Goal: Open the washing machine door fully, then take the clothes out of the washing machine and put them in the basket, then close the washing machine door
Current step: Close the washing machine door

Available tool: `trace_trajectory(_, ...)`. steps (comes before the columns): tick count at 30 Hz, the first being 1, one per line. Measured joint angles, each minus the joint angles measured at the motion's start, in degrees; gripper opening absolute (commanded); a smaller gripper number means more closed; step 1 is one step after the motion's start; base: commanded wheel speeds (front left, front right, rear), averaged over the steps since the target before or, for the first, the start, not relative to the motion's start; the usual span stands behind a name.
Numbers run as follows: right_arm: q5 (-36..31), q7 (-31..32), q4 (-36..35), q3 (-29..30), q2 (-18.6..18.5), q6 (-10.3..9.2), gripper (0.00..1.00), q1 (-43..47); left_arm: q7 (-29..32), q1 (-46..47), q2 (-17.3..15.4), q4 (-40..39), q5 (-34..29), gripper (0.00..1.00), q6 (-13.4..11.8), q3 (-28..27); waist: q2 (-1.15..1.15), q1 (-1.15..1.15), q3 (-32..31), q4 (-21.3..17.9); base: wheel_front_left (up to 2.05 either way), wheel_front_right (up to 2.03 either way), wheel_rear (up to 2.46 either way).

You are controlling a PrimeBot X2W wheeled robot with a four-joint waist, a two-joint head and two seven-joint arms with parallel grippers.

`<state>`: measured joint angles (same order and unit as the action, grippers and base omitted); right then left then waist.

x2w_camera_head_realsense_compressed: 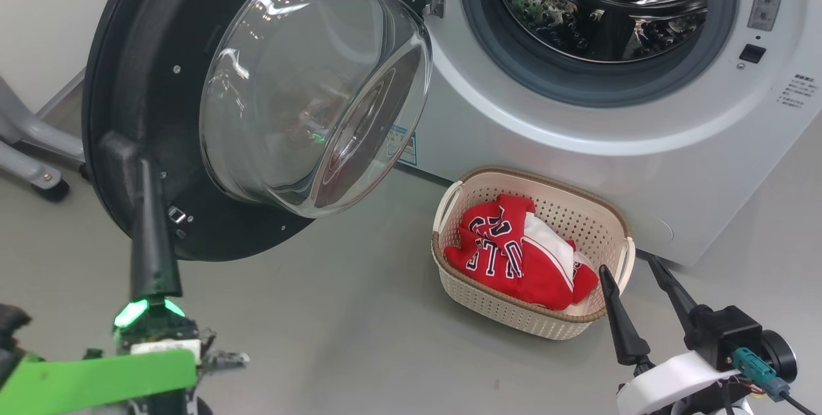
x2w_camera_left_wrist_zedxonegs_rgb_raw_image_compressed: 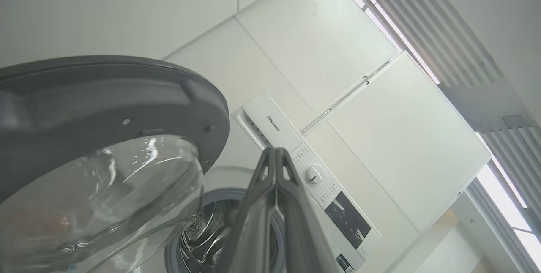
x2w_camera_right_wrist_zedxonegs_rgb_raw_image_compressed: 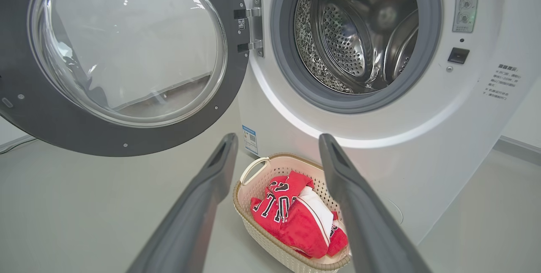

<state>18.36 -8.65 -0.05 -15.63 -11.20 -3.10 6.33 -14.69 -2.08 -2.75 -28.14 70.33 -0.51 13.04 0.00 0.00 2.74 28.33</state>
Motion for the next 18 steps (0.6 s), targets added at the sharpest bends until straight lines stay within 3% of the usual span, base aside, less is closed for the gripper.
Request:
trace_trajectory(6,-0.03,0.12,-0.51,-0.26,-0.11,0.0,1.0,-0.05,-0.01,3.19,0.1,-3.61,2.68,0.0,1.69,-5.9,0.0,0.0,0.58,-0.43,0.0,0.0,0.0)
trace_trajectory(14,-0.34,0.54,-1.15,-0.29,-0.54,0.02,1.0,-0.58,-0.01,7.12,0.18,-5.23,1.1,0.0,2.37,-14.08,0.0,0.0,1.96,-1.58,0.0,0.0,0.0)
trace_trajectory(18,-0.34,0.54,-1.18,-0.13,-0.85,0.03,1.0,-0.59,-0.02,9.03,0.31,-3.49,5.43,0.0,2.27,-17.92,0.0,0.0,2.7,-2.2,0.0,0.0,0.0)
